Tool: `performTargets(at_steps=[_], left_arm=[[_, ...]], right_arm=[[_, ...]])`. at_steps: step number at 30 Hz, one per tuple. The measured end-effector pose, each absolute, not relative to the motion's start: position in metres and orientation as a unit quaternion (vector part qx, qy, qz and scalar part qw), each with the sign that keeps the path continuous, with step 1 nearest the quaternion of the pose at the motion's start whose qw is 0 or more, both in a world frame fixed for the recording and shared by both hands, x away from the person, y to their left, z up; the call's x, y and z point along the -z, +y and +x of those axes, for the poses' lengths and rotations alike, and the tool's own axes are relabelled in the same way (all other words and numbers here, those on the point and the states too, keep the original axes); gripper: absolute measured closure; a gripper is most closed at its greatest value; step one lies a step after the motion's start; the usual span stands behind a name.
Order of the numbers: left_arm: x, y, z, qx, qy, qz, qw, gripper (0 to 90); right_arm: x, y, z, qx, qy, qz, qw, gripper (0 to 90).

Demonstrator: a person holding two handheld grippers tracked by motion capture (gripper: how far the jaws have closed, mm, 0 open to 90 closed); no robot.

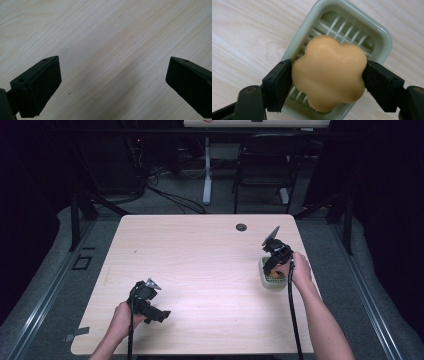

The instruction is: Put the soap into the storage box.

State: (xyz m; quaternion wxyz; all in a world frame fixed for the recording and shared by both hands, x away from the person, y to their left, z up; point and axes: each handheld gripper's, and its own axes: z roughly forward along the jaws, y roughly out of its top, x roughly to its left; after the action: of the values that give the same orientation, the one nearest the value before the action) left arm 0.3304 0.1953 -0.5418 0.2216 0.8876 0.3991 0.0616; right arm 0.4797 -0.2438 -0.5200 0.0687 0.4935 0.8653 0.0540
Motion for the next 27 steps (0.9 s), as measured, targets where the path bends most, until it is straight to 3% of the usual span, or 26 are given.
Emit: performTargets(at_steps=[27], left_arm=[[0.542, 0.195, 0.330, -0.062, 0.398, 0.888, 0.221, 0.1]], right_arm=[[0.483, -0.250, 0.449, -0.104, 0.863, 0.490, 0.068, 5.6]])
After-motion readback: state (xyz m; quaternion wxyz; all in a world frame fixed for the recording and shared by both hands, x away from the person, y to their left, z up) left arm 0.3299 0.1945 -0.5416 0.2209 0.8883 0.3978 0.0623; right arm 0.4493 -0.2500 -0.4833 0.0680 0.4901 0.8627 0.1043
